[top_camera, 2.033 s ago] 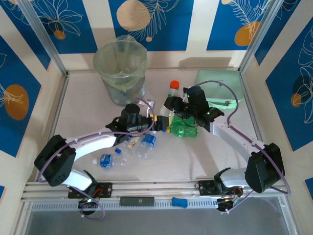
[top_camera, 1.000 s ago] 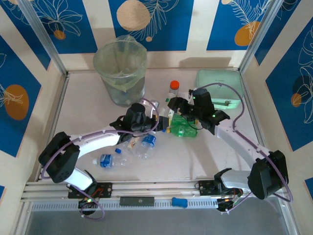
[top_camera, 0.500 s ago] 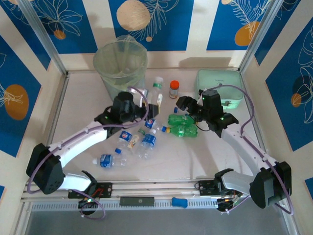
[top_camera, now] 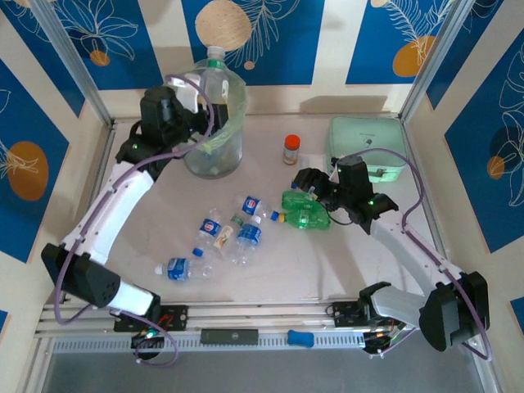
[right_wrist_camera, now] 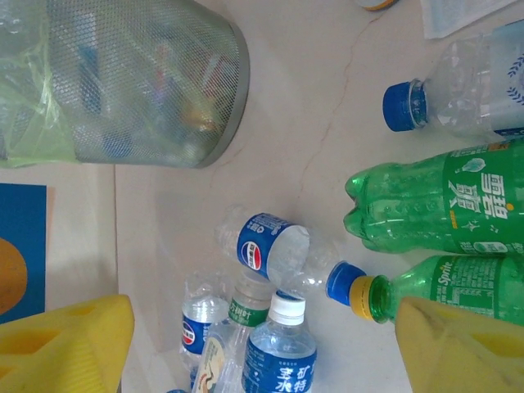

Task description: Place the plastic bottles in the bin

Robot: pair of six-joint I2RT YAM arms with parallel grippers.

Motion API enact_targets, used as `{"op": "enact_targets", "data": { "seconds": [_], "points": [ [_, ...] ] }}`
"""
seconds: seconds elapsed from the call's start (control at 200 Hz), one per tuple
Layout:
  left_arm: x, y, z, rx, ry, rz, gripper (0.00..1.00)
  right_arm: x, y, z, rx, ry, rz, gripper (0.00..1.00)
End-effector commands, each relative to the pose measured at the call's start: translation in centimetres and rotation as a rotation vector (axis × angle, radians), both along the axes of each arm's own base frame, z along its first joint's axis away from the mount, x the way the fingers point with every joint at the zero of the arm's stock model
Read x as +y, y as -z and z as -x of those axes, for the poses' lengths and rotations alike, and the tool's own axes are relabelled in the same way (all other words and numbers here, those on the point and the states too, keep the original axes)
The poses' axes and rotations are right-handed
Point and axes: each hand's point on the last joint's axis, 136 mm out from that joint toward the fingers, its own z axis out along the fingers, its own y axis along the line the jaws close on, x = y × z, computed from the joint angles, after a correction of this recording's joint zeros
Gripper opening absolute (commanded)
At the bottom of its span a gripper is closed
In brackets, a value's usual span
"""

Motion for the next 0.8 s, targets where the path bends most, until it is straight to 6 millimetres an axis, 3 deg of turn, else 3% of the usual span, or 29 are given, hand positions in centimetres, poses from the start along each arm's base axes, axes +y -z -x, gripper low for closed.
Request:
{"op": "enact_targets", "data": {
  "seconds": [0.0,0.145,0.365,0.525,0.68,0.795],
  "points": [
    [1.7,0.1,-2.1,0.015,-0.048,-0.098,0.54,-0.5,-0.8,1.1,-0.021,-0.012,0.024,0.84],
    [3.4,1.5,-5.1,0.07,-0.107,-0.177,0.53,-1.0,-1.3,1.9,-0.041,0.006,0.014,0.84],
    [5.3,7.2,-8.4,0.246,-0.142,-0.254,0.53,-1.8,-2.1,3.1,-0.062,0.013,0.031,0.84],
    [5.9,10.8,-9.3,0.346,-0.142,-0.279,0.53,-2.0,-1.9,3.3,-0.058,0.01,0.05,0.85],
    [6.1,12.1,-9.6,0.38,-0.132,-0.291,0.55,-1.6,-1.7,3.2,-0.044,-0.011,0.054,0.85],
    [6.0,12.3,-9.6,0.388,-0.126,-0.287,0.68,-1.4,-1.9,3.2,-0.039,-0.034,0.072,0.85]
  ]
}}
